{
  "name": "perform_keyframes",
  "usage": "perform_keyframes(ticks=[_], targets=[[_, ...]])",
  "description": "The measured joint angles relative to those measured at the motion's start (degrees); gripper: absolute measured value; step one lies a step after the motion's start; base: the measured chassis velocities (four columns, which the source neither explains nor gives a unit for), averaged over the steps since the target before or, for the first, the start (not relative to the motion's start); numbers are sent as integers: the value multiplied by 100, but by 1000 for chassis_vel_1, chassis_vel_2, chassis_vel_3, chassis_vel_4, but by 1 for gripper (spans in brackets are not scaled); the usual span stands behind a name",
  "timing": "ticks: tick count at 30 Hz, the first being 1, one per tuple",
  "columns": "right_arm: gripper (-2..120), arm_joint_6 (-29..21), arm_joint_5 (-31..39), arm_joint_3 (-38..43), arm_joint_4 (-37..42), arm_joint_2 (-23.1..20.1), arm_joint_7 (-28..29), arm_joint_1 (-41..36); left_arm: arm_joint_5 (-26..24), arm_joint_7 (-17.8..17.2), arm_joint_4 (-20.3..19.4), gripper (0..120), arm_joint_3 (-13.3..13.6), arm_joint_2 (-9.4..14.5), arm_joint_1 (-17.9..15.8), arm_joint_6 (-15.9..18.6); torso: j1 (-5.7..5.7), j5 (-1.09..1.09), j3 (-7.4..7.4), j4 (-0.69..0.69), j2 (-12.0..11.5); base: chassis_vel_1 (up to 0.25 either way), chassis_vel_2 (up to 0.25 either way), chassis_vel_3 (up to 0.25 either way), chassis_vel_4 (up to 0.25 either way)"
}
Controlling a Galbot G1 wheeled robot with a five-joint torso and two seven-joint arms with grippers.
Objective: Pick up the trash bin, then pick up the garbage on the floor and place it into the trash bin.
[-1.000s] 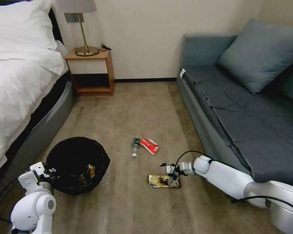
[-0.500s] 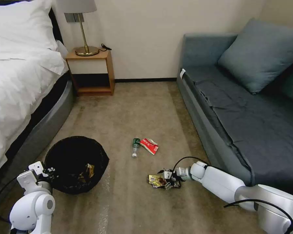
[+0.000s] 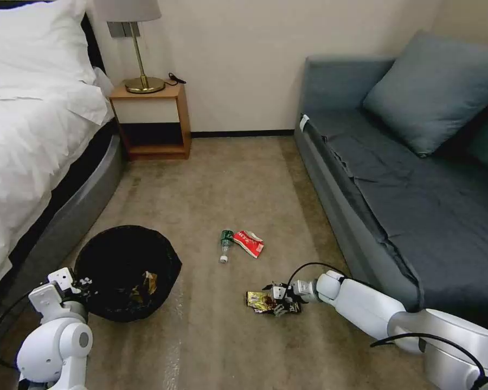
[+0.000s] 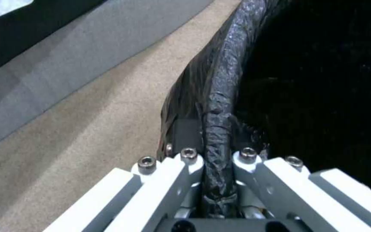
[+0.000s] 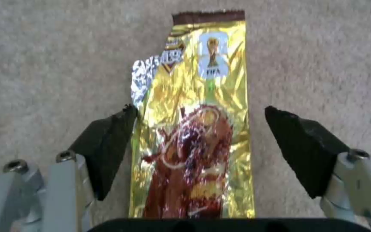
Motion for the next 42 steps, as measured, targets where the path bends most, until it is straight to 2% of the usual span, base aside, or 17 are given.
perform_keyframes(ticks=[3,7,11,13,16,17,20,22,26,31,36,38,40,42], targets=[[79,11,-41,29,-81,21,-22,-28,12,8,0,2,1,-2,9,-16,0,0,0,0,0,0,0,0,0],[70,46,-73,80,-136,33,-44,-65,32,29,0,2,2,-8,13,-33,0,-1,0,-1,0,0,0,0,0],[53,71,-84,94,-122,17,-51,-86,73,46,6,2,10,-29,7,-45,0,0,0,0,0,0,0,0,0],[51,73,-84,95,-120,16,-50,-89,77,49,6,2,12,-34,7,-45,0,0,0,0,0,0,0,0,0],[40,85,-87,103,-105,3,-44,-104,94,56,10,2,14,-40,6,-54,0,0,0,0,0,0,0,0,0],[40,85,-87,103,-105,3,-44,-104,94,56,10,2,14,-40,6,-54,0,0,0,0,0,0,0,0,0],[22,110,-98,114,-110,9,-37,-137,101,68,11,2,13,-46,2,-60,0,0,0,0,0,0,0,0,0],[18,112,-100,119,-110,11,-32,-144,101,69,11,2,12,-47,2,-60,0,1,0,0,0,0,0,0,0],[0,156,-85,143,-91,5,-6,-161,111,73,8,2,11,-56,2,-63,0,1,0,0,0,0,0,0,0],[0,174,0,170,24,-76,-4,-162,120,73,8,2,12,-57,2,-63,0,0,0,0,0,0,0,0,0],[0,188,245,202,438,-362,-5,-131,129,76,10,2,22,-57,-10,-63,0,1,0,0,0,0,0,0,0],[0,244,585,343,910,-559,-16,-87,131,76,10,2,33,-55,-18,-63,0,-1,1,-3,0,0,0,0,0],[0,271,698,396,1049,-589,-16,-70,131,78,10,2,37,-54,-20,-62,0,0,0,-3,0,0,0,0,0],[0,181,1211,600,1808,-729,71,47,131,79,9,2,58,-49,-23,-55,0,0,1,-2,0,0,0,0,0]])
